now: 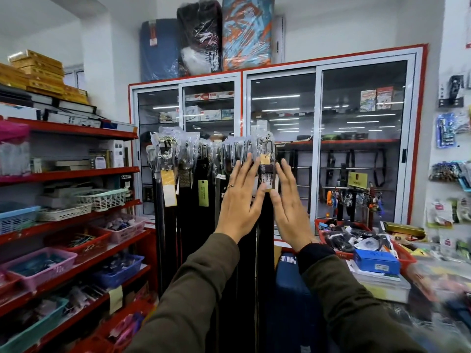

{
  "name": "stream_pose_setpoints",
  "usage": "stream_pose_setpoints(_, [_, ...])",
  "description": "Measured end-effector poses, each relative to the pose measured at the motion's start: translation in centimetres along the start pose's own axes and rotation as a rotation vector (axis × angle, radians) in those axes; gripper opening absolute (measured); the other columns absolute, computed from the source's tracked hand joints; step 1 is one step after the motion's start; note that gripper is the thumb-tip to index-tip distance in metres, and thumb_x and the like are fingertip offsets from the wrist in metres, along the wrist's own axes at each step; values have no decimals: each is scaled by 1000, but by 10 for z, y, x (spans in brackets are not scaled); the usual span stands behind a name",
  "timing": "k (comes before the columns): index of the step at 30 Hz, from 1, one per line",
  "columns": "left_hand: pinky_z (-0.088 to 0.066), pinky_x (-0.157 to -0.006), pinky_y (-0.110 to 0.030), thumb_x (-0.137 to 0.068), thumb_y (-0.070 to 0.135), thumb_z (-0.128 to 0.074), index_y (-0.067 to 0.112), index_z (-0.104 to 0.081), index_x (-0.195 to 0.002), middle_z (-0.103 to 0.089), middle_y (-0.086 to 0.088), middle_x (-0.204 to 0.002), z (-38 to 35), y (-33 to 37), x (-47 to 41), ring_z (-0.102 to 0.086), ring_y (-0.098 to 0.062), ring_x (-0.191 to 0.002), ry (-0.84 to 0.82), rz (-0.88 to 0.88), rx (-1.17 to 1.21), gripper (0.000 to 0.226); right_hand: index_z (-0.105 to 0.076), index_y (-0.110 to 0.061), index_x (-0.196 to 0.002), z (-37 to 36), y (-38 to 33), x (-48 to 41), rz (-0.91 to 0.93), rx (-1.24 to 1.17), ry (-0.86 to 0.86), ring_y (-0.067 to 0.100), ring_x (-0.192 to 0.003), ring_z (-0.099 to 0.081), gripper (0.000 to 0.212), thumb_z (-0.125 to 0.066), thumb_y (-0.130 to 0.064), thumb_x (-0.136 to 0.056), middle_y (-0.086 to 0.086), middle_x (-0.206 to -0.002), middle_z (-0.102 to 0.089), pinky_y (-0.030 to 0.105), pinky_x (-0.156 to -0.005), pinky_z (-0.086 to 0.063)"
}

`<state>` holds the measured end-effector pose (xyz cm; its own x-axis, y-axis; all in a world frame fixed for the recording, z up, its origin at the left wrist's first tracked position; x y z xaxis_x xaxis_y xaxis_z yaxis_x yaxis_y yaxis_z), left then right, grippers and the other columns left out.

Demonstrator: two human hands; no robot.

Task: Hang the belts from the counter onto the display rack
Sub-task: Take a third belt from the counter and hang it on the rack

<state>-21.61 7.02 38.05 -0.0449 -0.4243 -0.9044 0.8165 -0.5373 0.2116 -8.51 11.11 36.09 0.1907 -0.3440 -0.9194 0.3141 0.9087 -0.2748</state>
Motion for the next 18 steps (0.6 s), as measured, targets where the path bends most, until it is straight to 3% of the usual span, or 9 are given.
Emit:
stream_pose_setpoints(2, [-18,-130,-44,-109,39,-36,27,-11,-164,-4,10,-174,-3,-5,-4,4,-14,-161,-78,-61,-96,62,-10,-29,-162,-5,4,-2,41,58,-64,2,-158,-7,60,-30,-40,-107,-17,-171,-1,16,-122,-21])
stream_pose_setpoints(6, [-13,-129,-48,-109,43,-29,24,-7,-165,1,8,-174,-5,-23,-12,7,-19,-161,-160,-56,-239,63,-3,-23,-163,-14,17,-10,63,150,-161,9,-160,-3,66,-38,-27,-106,-12,-172,5,40,-125,-30])
stream_pose_setpoints(11, [-12,-129,-49,-109,44,-27,25,-4,-164,4,8,-174,-5,-43,-19,6,-21,-161,-209,-36,-377,63,0,-21,-163,-26,24,-19,47,196,-239,9,-160,0,71,-41,-26,-105,-10,-172,9,42,-126,-29])
stream_pose_setpoints(18, [-8,-130,-47,-109,42,-29,24,-13,-164,-3,9,-174,4,-40,-13,2,-17,-161,-153,-54,-350,60,-7,-21,-163,-38,22,-17,-24,187,-116,8,-159,0,66,-39,-29,-106,-9,-173,0,44,-129,-18])
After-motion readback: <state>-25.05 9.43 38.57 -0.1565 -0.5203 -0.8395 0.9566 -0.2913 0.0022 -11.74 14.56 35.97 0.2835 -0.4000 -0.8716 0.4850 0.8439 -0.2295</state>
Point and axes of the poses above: each hand's wrist, its own x-axis away from the middle knuckle, its own z-axis out of the back of the hand, y = z × x, the point moved 3 cm from there along -x, towards the middle knuckle
